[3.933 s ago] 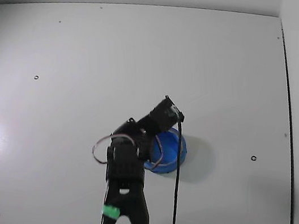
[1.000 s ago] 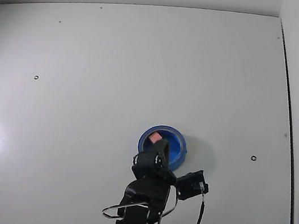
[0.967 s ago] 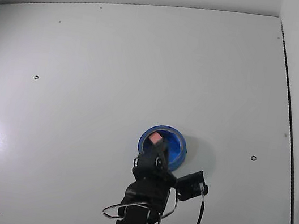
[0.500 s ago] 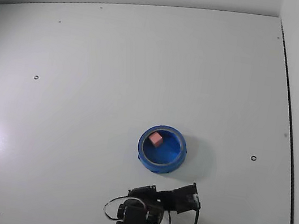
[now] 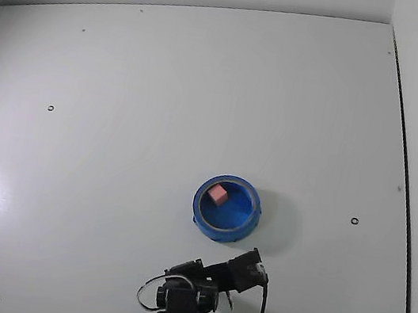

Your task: Grasp a block and put it in the bin.

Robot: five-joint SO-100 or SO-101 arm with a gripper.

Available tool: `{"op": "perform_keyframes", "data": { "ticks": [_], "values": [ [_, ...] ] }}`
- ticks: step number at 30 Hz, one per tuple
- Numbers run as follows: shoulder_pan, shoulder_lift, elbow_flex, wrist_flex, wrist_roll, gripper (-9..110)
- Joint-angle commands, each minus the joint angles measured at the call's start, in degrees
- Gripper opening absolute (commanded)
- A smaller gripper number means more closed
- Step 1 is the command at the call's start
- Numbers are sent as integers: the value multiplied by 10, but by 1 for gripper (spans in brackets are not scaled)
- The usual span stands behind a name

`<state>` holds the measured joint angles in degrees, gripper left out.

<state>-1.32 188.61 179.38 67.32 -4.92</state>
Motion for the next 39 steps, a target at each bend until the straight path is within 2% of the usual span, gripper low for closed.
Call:
{"op": "perform_keyframes", "data": {
  "ticks": [1,20,28,39],
  "values": [
    [-4,-3,-40,1,-4,0],
    [-5,-3,-40,1,-6,0],
    [1,-1,-40,1,-80,0],
    [-4,-1,-40,1,-86,0]
  ]
}}
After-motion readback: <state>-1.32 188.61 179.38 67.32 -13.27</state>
